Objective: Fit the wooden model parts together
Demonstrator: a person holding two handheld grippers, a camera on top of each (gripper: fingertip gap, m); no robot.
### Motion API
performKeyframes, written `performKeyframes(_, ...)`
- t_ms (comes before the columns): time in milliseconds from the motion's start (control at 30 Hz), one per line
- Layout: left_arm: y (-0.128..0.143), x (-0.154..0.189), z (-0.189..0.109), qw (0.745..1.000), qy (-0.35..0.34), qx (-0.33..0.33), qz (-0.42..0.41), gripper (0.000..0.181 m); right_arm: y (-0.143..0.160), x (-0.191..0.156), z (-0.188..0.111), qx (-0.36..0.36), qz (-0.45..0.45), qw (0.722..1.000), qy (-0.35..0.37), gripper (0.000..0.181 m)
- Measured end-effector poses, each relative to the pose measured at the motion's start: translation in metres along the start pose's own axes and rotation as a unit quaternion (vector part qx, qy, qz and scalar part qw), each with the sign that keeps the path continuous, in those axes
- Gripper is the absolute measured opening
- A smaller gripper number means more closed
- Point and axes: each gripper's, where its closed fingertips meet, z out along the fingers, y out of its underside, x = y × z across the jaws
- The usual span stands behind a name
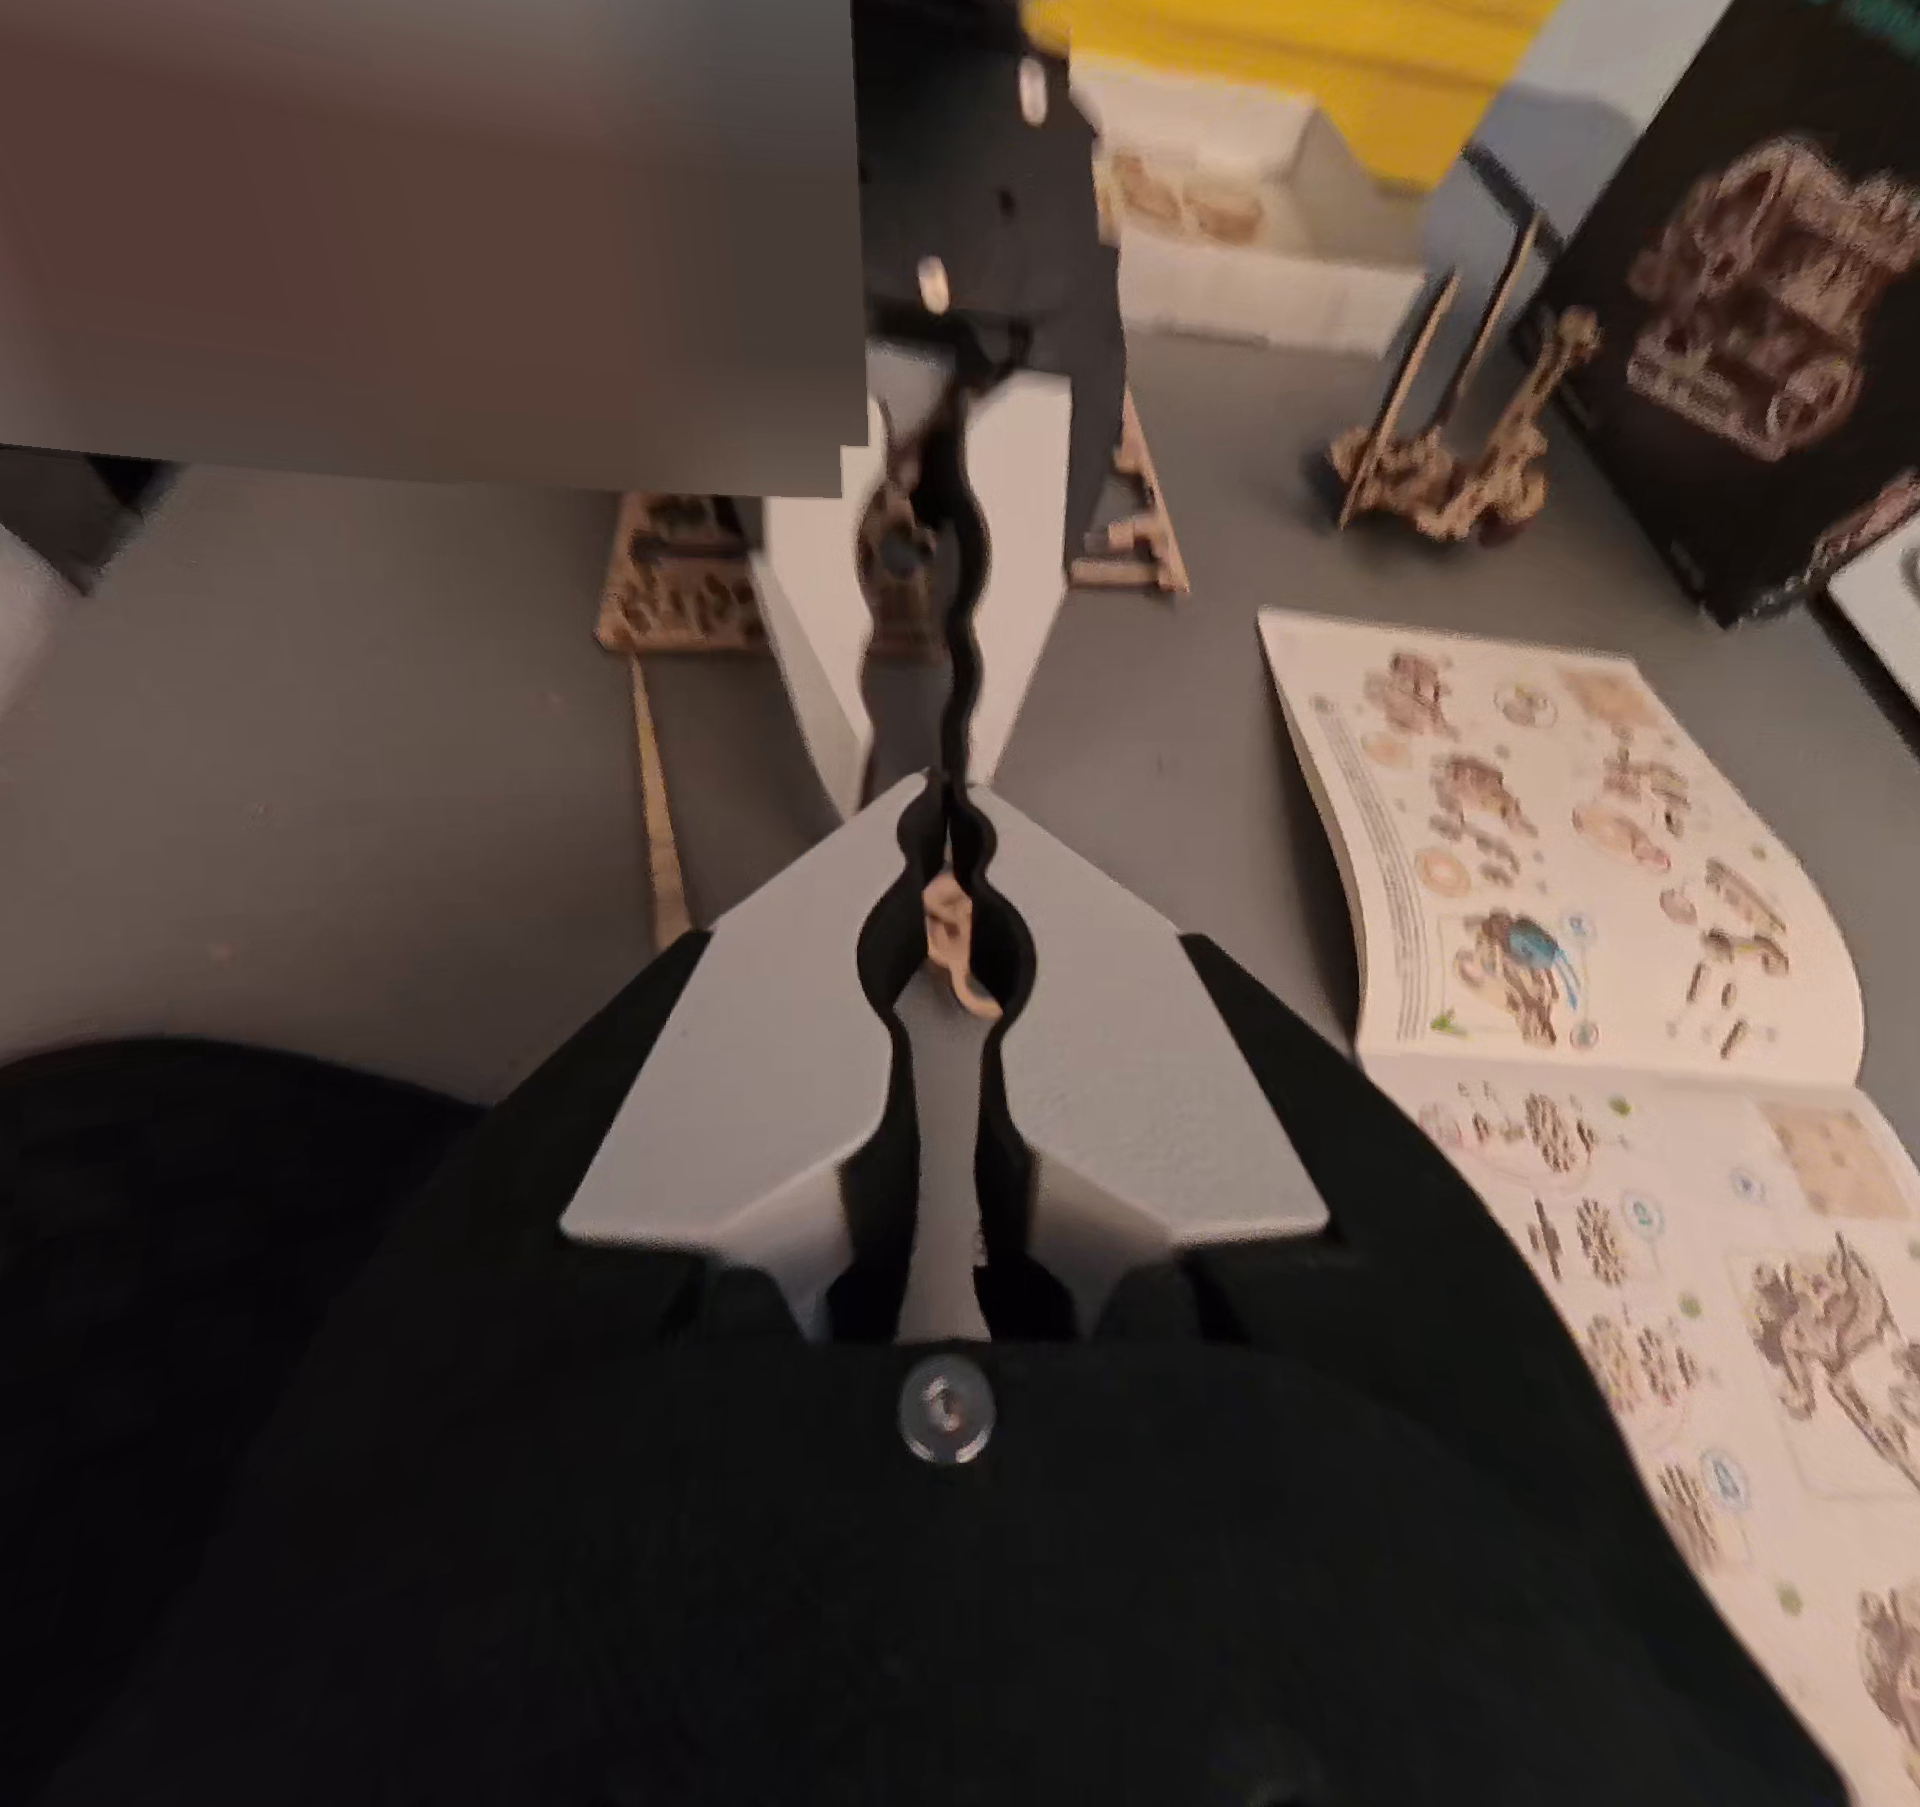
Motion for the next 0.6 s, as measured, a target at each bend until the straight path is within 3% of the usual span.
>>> performKeyframes(100, -0.006, 0.003, 0.000, 1.000, 0.005, 0.012, -0.004, 0.028, 0.035, 0.000, 0.011, -0.069, -0.014, 0.998, -0.003, 0.000)
performKeyframes(200, -0.006, 0.002, 0.004, 1.000, -0.002, 0.011, -0.001, 0.027, 0.015, 0.001, 0.009, -0.028, -0.031, 0.999, 0.008, 0.000)
performKeyframes(300, -0.006, 0.004, 0.009, 1.000, -0.001, 0.006, 0.004, 0.020, 0.037, 0.005, 0.014, -0.077, -0.033, 0.996, 0.004, 0.000)
performKeyframes(433, 0.001, 0.000, 0.012, 0.999, -0.022, -0.010, 0.032, 0.013, 0.017, 0.007, 0.007, -0.028, -0.041, 0.999, 0.018, 0.000)
performKeyframes(533, 0.001, -0.001, 0.010, 1.000, -0.019, -0.008, 0.022, 0.014, 0.045, 0.007, 0.013, -0.084, -0.029, 0.996, 0.010, 0.000)
performKeyframes(600, 0.000, -0.001, 0.010, 1.000, -0.010, -0.004, 0.004, 0.027, 0.043, 0.008, 0.013, -0.087, -0.039, 0.995, 0.014, 0.000)
